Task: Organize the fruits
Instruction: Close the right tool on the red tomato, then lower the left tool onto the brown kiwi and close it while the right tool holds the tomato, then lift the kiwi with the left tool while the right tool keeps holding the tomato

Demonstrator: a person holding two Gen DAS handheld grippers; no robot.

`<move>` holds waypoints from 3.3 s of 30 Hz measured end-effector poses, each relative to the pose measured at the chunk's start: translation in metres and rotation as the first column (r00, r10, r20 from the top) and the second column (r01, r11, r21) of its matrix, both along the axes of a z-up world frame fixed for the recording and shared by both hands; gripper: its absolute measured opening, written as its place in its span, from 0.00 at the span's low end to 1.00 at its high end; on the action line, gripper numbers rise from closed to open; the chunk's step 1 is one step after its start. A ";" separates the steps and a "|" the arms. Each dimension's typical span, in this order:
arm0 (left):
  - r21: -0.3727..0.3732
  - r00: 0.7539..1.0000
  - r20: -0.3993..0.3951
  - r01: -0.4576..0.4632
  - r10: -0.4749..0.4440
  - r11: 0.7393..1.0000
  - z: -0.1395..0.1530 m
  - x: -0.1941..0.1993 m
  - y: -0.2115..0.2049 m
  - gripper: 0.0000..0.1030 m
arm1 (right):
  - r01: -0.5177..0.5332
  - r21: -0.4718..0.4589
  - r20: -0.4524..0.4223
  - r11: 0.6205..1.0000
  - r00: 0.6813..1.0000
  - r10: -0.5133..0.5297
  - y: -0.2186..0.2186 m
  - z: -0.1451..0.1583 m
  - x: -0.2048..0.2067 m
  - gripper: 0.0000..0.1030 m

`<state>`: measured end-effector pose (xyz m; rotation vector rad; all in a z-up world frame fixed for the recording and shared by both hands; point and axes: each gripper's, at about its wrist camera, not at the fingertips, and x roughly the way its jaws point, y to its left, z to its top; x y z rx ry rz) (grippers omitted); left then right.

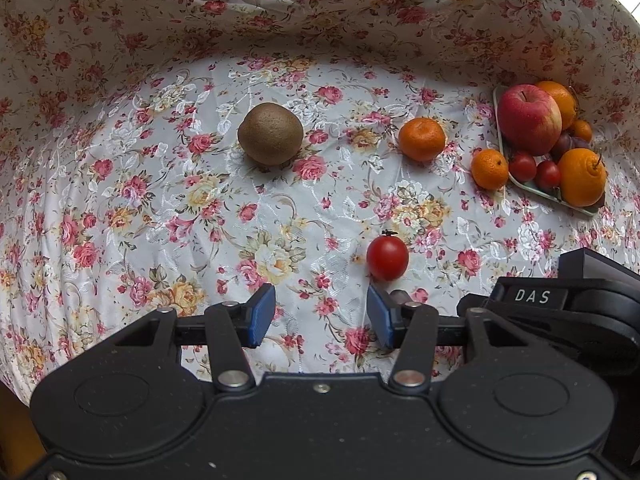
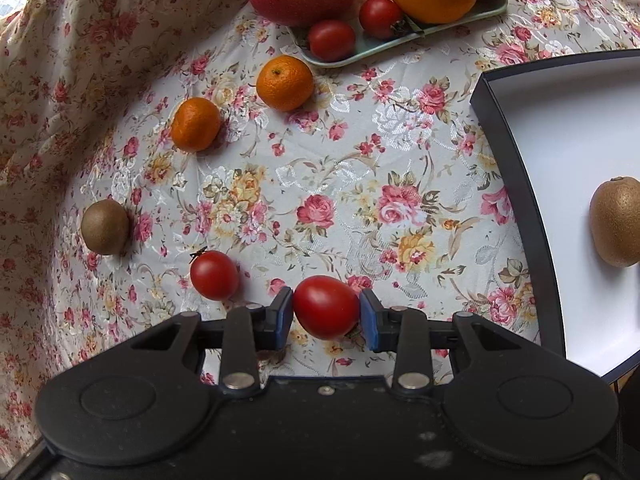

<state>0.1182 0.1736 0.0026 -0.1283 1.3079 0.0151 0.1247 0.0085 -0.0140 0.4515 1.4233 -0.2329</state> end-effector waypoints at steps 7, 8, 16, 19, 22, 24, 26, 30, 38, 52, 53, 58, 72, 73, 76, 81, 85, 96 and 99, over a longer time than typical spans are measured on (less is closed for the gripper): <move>-0.005 0.999 0.011 -0.039 0.039 0.999 0.001 0.003 0.005 0.55 | -0.071 -0.015 0.055 0.997 0.996 0.072 -0.001 0.021 -0.002 0.36; -0.003 0.998 0.016 -0.053 0.053 0.999 0.001 0.004 0.007 0.55 | -0.079 -0.017 0.058 0.997 0.995 0.080 -0.002 0.021 -0.002 0.36; 0.032 0.992 0.079 -0.105 0.103 0.994 -0.001 0.016 0.022 0.55 | -0.104 -0.021 0.028 0.994 0.994 0.105 -0.003 0.021 -0.004 0.36; 0.038 0.989 0.100 -0.109 0.105 0.993 -0.002 0.024 0.024 0.55 | -0.115 -0.005 0.011 0.993 0.993 0.116 -0.001 0.020 -0.005 0.36; 0.053 0.987 0.119 -0.112 0.105 0.992 -0.005 0.040 0.022 0.55 | -0.136 0.010 -0.001 0.991 0.991 0.136 0.002 0.020 -0.006 0.36; 0.063 0.985 0.130 -0.124 0.115 0.990 -0.007 0.052 0.021 0.55 | -0.151 0.007 -0.006 0.988 0.988 0.151 0.004 0.020 -0.008 0.36; 0.059 0.981 0.143 -0.144 0.134 0.988 -0.008 0.063 0.021 0.55 | -0.177 -0.001 -0.007 0.984 0.984 0.177 0.007 0.020 -0.011 0.36; 0.096 0.977 0.174 -0.143 0.125 0.985 -0.011 0.080 0.019 0.56 | -0.208 -0.030 -0.004 0.978 0.978 0.208 0.006 0.021 -0.015 0.36; 0.103 0.974 0.160 -0.175 0.158 0.979 -0.026 0.093 0.027 0.60 | -0.189 -0.030 0.016 0.981 0.982 0.190 -0.015 0.030 -0.018 0.36; 0.149 0.979 0.127 -0.177 0.159 0.973 -0.056 0.107 0.024 0.64 | -0.257 0.013 0.004 0.966 0.966 0.257 0.001 0.028 -0.024 0.36; 0.159 0.982 0.115 -0.167 0.150 0.973 -0.060 0.107 0.022 0.64 | -0.258 0.006 0.005 0.966 0.966 0.258 0.001 0.028 -0.024 0.36; 0.190 0.986 0.099 -0.154 0.137 0.970 -0.067 0.107 0.019 0.64 | -0.248 0.005 0.003 0.969 0.969 0.248 -0.002 0.028 -0.023 0.36; 0.124 0.981 0.109 -0.175 0.161 0.977 -0.071 0.114 0.025 0.59 | -0.255 0.009 -0.001 0.967 0.967 0.255 0.000 0.026 -0.024 0.36; 0.120 0.980 0.111 -0.176 0.163 0.977 -0.071 0.114 0.025 0.58 | -0.253 0.010 -0.001 0.967 0.967 0.253 -0.001 0.026 -0.023 0.36; 0.093 0.979 0.110 -0.182 0.172 0.979 -0.069 0.113 0.029 0.58 | -0.246 0.014 0.000 0.969 0.969 0.246 -0.002 0.027 -0.023 0.36; 0.027 0.974 0.052 -0.221 0.219 0.975 -0.070 0.113 0.038 0.58 | -0.222 0.031 0.001 0.975 0.975 0.222 -0.007 0.028 -0.020 0.36; 0.037 0.976 0.011 -0.217 0.217 0.975 -0.069 0.109 0.036 0.58 | -0.204 0.039 -0.002 0.978 0.979 0.204 -0.010 0.028 -0.019 0.36; -0.013 0.979 -0.130 -0.160 0.157 0.987 -0.069 0.075 0.032 0.58 | -0.159 0.080 -0.027 0.984 0.987 0.161 -0.008 0.024 -0.014 0.36; -0.004 0.983 -0.137 -0.124 0.123 0.992 -0.067 0.066 0.027 0.58 | -0.155 0.068 -0.027 0.986 0.987 0.157 -0.006 0.024 -0.012 0.36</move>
